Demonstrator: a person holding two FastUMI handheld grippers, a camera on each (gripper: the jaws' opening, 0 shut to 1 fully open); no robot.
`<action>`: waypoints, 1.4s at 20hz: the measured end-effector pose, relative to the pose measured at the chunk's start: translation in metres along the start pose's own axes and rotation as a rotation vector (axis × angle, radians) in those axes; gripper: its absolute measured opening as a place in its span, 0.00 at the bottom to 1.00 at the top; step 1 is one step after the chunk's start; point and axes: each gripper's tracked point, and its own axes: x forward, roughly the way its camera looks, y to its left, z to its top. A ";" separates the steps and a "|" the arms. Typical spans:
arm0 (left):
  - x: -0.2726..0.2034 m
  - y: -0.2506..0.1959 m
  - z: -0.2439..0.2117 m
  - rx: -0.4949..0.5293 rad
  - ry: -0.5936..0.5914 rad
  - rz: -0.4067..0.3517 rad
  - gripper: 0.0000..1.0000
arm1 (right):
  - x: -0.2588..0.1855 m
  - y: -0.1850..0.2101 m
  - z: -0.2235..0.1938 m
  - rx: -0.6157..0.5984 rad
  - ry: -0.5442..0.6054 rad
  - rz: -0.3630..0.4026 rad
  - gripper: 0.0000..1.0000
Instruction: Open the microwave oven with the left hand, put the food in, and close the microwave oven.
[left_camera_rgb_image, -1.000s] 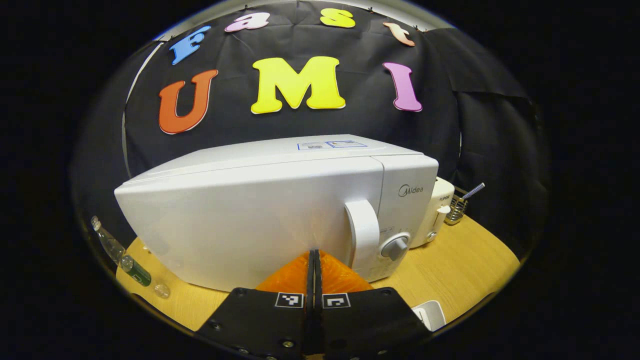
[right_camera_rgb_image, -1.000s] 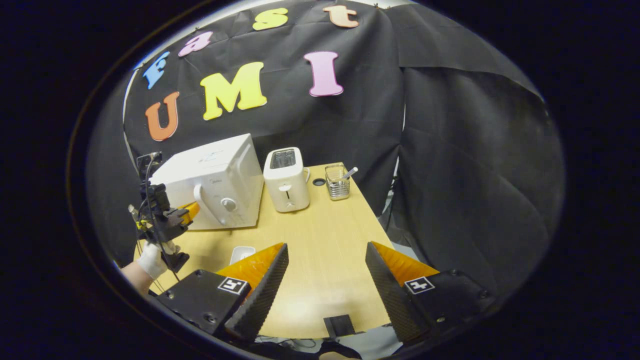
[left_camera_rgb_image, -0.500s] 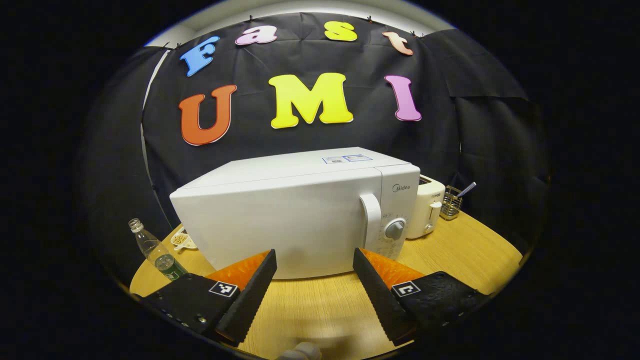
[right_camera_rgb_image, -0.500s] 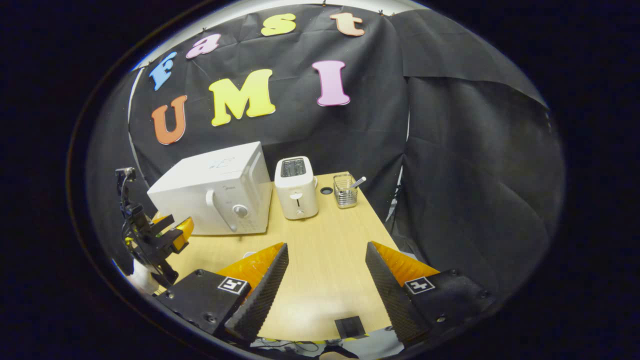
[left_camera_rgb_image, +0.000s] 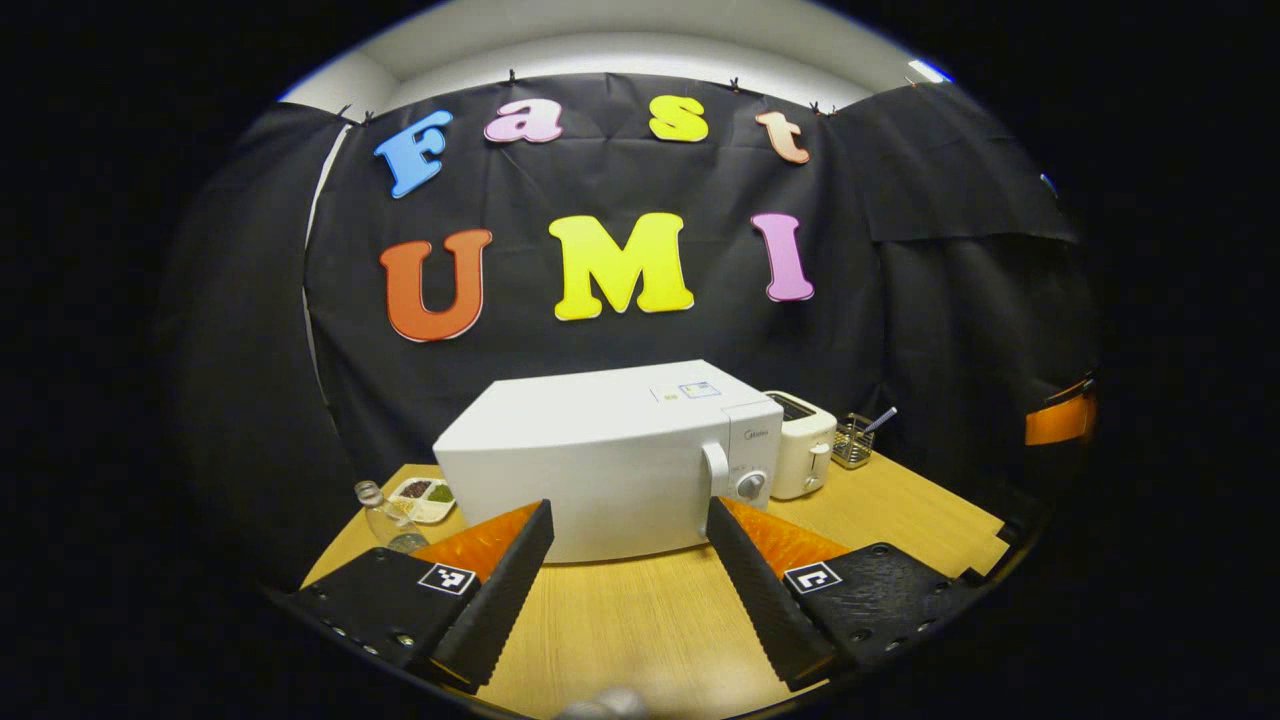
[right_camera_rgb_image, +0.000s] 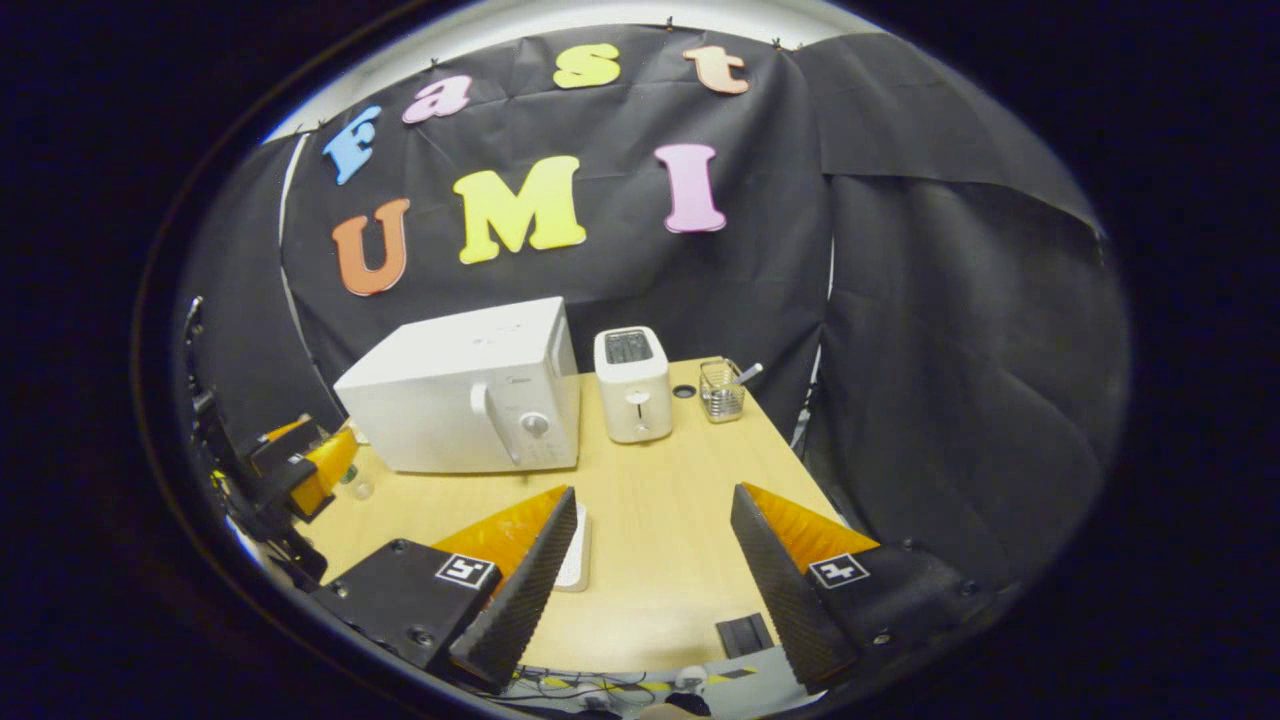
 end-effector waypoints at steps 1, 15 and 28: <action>-0.013 0.010 0.011 -0.006 -0.016 0.017 0.96 | -0.003 0.008 0.004 -0.002 -0.014 0.010 0.99; -0.099 0.073 0.111 -0.080 -0.144 0.143 1.00 | -0.061 0.105 0.120 -0.092 -0.332 0.167 0.99; -0.108 0.080 0.140 -0.113 -0.164 0.153 0.95 | -0.081 0.104 0.149 -0.087 -0.381 0.173 0.99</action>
